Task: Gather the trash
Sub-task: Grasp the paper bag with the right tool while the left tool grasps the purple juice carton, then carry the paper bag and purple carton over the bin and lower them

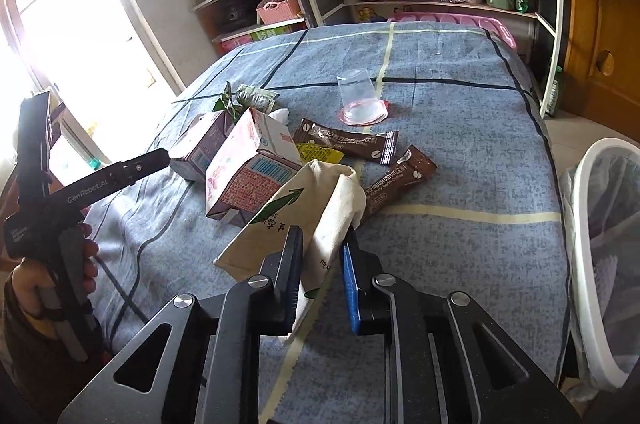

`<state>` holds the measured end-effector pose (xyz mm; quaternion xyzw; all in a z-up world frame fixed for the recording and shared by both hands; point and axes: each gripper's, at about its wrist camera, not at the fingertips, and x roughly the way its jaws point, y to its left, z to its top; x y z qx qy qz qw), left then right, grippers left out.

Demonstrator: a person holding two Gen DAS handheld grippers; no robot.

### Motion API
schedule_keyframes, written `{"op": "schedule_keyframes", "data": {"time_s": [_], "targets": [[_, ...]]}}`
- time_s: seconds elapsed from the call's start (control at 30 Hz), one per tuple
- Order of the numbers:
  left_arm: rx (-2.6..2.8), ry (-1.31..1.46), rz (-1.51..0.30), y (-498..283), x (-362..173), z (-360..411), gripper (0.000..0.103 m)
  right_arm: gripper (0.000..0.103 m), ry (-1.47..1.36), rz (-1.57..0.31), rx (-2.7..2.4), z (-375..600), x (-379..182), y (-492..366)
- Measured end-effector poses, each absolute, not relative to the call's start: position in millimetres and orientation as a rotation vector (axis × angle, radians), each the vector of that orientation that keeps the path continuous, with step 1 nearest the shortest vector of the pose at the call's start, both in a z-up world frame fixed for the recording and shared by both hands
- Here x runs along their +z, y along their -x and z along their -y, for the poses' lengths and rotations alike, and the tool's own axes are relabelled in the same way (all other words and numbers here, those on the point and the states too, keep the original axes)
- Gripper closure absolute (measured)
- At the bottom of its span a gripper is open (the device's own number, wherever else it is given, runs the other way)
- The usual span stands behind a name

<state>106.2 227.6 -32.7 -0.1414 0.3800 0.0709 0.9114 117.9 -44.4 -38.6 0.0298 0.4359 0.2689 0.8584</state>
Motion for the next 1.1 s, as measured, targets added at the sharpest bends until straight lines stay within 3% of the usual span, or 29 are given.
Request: {"op": "schedule_keyframes", "data": {"time_s": [0.47, 0.67, 1.1], "targets": [[0.134, 0.237, -0.862, -150.4, -49.4, -215.8, 0.032, 0.085, -0.09, -0.913, 0.556, 51.9, -39.9, -116.9], [0.135, 0.232, -0.869, -152.4, -53.2, -216.3, 0.046, 0.085, -0.1, -0.914, 0.555, 53.0, -40.5, -117.9], [0.133, 0.23, -0.81, -130.8, -33.4, -211.5, 0.046, 0.086, -0.127, -0.895, 0.558, 62.2, -36.4, -115.8]]}}
